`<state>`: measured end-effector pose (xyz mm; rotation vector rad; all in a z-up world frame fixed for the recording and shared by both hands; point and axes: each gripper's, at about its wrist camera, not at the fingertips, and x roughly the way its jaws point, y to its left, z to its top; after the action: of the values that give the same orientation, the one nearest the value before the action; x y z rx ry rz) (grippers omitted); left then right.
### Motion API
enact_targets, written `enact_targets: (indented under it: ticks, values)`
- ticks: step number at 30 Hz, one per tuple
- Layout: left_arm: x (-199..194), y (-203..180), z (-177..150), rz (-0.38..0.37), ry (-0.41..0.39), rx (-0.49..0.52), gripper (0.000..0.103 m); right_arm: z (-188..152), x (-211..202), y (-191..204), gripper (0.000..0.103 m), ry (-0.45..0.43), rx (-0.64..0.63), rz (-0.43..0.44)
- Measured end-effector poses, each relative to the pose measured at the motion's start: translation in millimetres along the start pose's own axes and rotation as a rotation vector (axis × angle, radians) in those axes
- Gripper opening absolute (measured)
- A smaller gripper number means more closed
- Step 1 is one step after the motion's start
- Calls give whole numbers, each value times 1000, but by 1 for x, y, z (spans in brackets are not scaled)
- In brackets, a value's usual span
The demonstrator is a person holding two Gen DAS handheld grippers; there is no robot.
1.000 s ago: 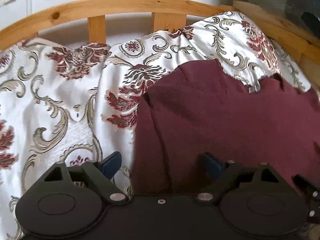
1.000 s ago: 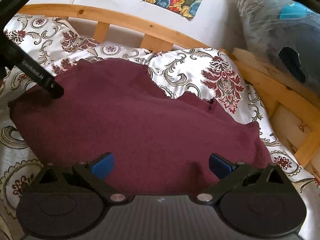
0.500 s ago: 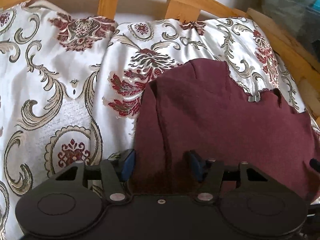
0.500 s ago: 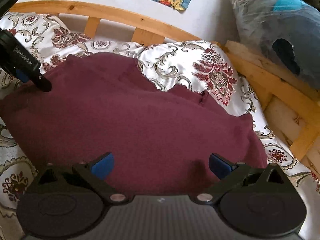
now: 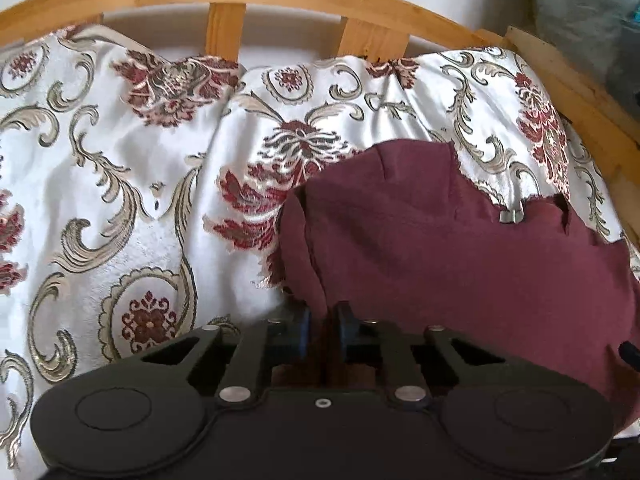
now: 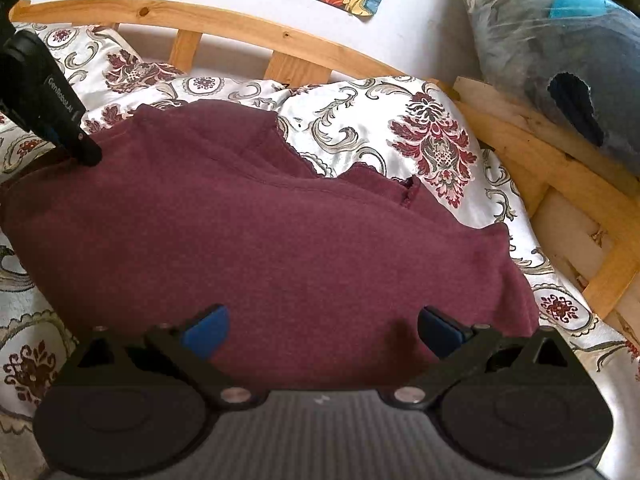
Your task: Fold small clothes
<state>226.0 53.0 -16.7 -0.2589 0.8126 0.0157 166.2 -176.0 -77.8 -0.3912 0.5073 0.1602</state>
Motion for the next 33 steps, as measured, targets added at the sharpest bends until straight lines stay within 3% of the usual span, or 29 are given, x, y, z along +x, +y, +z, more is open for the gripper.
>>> enact_targets:
  ticks: [7,11,16,21,25,33]
  values:
    - [-31,-30,13,11,-74,-1,10,3,-2,-2,103,7,-10,0]
    - [-55,-69,23,-56,-131,93,10,10,-12,-11,103,-21,-13,-36]
    - [-68,-132,28,-173,-140,222,10,14,-22,-35,103,-69,-17,-120]
    - [-51,-184,3,-254,-82,333,10,12,-19,-62,103,-89,-81,-262]
    - [-29,-193,-12,-286,-6,298,10,1,-8,-68,103,-73,-241,-392]
    - [-23,-187,-14,-356,67,253,17,-6,-1,-82,103,-54,-235,-391]
